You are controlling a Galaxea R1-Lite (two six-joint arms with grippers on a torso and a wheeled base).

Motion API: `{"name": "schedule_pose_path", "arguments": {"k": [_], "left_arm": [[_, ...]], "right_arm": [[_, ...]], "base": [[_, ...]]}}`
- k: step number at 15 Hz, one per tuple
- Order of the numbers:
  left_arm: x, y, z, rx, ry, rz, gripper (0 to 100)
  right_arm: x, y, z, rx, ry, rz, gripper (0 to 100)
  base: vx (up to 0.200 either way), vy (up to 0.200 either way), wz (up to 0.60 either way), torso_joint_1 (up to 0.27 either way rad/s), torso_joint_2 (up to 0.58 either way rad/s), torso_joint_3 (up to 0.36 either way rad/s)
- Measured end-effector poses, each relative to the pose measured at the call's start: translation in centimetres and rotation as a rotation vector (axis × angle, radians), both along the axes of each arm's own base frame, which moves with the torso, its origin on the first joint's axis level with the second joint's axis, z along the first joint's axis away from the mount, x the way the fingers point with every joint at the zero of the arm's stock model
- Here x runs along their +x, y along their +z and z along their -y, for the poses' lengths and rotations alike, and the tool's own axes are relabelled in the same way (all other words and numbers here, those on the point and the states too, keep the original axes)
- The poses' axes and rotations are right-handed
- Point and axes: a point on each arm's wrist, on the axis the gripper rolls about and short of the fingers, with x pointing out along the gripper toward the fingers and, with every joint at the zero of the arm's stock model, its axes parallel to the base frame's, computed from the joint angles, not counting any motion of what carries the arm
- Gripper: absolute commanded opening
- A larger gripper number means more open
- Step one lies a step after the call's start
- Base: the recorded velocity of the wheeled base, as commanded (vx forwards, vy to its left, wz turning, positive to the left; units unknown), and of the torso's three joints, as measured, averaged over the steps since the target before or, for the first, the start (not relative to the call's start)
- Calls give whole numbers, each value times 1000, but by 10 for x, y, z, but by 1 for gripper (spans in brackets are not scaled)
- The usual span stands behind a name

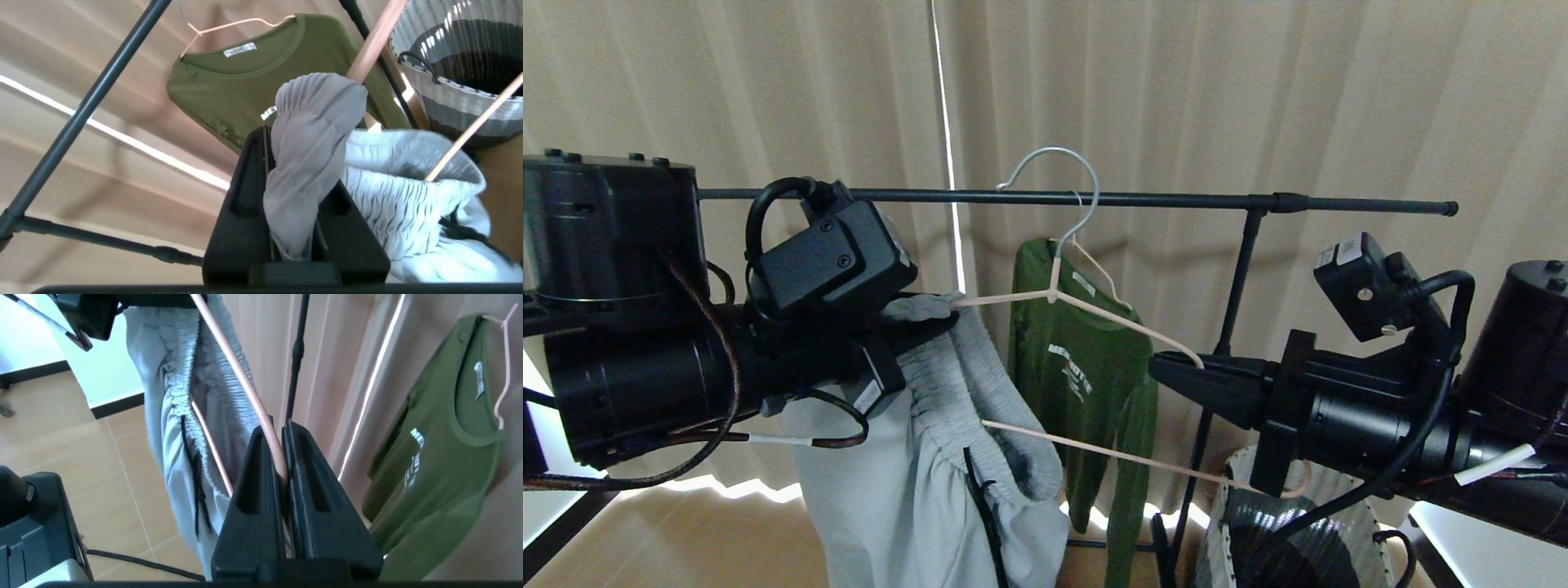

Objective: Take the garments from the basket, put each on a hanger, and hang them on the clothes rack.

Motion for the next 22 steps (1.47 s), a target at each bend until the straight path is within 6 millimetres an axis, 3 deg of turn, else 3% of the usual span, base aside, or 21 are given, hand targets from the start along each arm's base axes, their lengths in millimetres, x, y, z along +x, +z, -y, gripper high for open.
{"name": "schedule_pose_path", "arguments": {"k": [4, 5, 9, 14, 17, 22], "left_arm": [[0, 0, 0, 0, 2, 2, 0], [0, 0, 0, -2, 3, 4, 0], [2, -1, 0, -36, 32, 73, 0], [4, -10, -8, 4, 279, 66, 0], [10, -11, -14, -100, 453, 9, 0], [12, -2, -11, -305, 445, -28, 0]], "right_arm": [[0, 0, 0, -1, -2, 3, 0], [0, 0, 1, -3, -3, 2, 100], [0, -3, 3, -12, -16, 0, 100], [3, -4, 20, -74, -64, 87, 100], [-5, -16, 26, -121, -61, 74, 100], [-8, -25, 29, -125, -60, 27, 100]], "base": [[0, 0, 0, 0, 0, 0], [0, 0, 0, 0, 0, 0], [0, 0, 0, 0, 0, 0], [0, 0, 0, 0, 0, 0], [0, 0, 0, 0, 0, 0], [0, 0, 0, 0, 0, 0]]}}
